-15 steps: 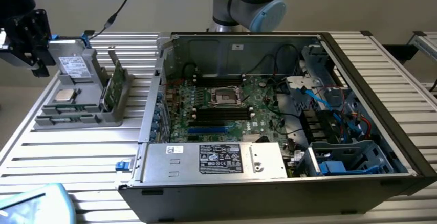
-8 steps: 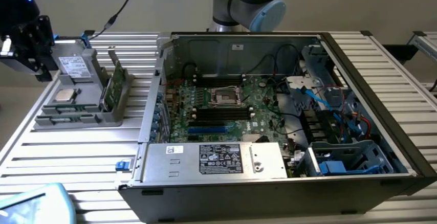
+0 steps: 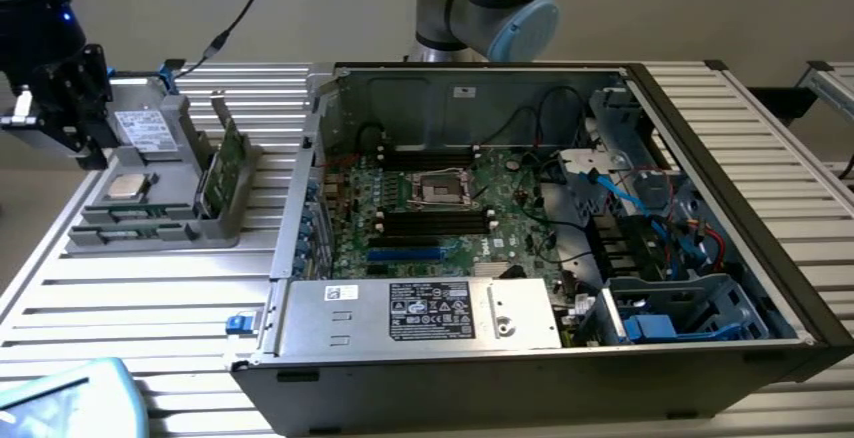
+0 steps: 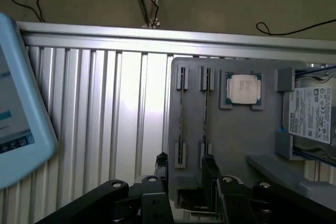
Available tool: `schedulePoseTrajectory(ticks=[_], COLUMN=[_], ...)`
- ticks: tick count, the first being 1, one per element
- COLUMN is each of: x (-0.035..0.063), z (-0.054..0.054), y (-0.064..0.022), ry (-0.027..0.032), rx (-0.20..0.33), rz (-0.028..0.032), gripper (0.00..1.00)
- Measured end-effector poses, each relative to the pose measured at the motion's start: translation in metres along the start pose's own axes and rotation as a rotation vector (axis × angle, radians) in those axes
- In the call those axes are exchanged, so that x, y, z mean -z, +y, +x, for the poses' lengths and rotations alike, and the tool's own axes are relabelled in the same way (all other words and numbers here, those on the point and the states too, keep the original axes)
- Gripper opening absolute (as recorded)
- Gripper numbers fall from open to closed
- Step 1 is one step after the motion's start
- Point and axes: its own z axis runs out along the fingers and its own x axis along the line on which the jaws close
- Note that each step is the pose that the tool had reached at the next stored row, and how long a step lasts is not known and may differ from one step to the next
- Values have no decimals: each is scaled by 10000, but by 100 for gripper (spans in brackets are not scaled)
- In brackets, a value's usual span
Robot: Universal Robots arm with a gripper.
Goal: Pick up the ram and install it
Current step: 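Pick up the ram and move it above insertion slot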
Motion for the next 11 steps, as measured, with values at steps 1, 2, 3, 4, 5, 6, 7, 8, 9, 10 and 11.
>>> schedulePoseTrajectory(ticks=[1, 2, 3, 4, 5, 6, 7, 8, 9, 10, 11], x=[-18, -36, -55, -73, -91, -109, -127, -147, -165, -183, -201], z=[0, 1, 1, 1, 1, 1, 1, 2, 2, 2, 2], y=[1, 2, 3, 4, 5, 6, 7, 7, 7, 6, 6], ry=[1, 1, 1, 0, 0, 0, 0, 0, 0, 0, 0], rx=[0, 1, 1, 1, 0, 1, 1, 0, 1, 0, 1], rz=[-1, -1, 0, 0, 1, 0, 0, 0, 0, 0, -1], gripper=[40, 40, 40, 40, 40, 40, 40, 40, 40, 40, 40])
